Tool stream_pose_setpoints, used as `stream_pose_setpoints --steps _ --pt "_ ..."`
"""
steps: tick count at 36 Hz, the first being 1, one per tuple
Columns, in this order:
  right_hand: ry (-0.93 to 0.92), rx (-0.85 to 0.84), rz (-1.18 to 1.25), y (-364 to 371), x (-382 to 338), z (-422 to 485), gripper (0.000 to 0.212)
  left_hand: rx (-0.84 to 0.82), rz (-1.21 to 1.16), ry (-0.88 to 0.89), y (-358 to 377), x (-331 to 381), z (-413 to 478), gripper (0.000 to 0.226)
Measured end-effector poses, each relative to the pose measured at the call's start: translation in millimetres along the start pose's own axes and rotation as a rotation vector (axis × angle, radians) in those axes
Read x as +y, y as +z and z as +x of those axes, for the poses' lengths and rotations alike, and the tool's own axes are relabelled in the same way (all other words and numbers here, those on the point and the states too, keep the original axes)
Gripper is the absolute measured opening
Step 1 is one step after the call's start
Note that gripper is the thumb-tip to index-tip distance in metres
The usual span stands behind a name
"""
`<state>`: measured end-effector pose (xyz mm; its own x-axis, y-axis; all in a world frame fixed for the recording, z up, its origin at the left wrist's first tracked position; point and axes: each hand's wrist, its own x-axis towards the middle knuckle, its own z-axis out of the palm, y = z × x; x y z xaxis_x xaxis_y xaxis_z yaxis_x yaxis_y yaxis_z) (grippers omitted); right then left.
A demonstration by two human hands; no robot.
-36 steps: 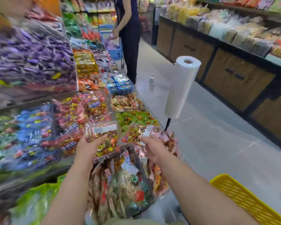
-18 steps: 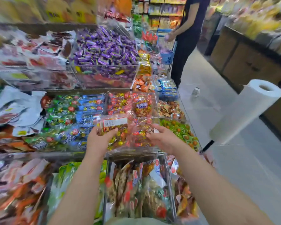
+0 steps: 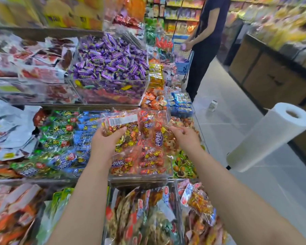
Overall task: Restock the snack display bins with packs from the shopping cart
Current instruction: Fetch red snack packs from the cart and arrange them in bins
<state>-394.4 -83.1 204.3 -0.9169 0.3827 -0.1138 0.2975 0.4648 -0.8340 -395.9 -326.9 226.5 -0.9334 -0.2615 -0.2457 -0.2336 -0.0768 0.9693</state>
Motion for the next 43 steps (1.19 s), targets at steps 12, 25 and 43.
stream_pose_setpoints --steps 12,25,43 --pt "0.388 -0.327 1.166 -2 -7 6 0.031 0.032 -0.063 -0.097 22 -8 29 0.071" --pt "0.272 -0.237 0.7 33 -24 -4 0.075 -0.064 -0.172 -0.144 29 -12 33 0.085" --pt "-0.544 -0.529 -0.639 25 -42 55 0.031 -0.06 0.094 -0.057 16 -8 53 0.06"
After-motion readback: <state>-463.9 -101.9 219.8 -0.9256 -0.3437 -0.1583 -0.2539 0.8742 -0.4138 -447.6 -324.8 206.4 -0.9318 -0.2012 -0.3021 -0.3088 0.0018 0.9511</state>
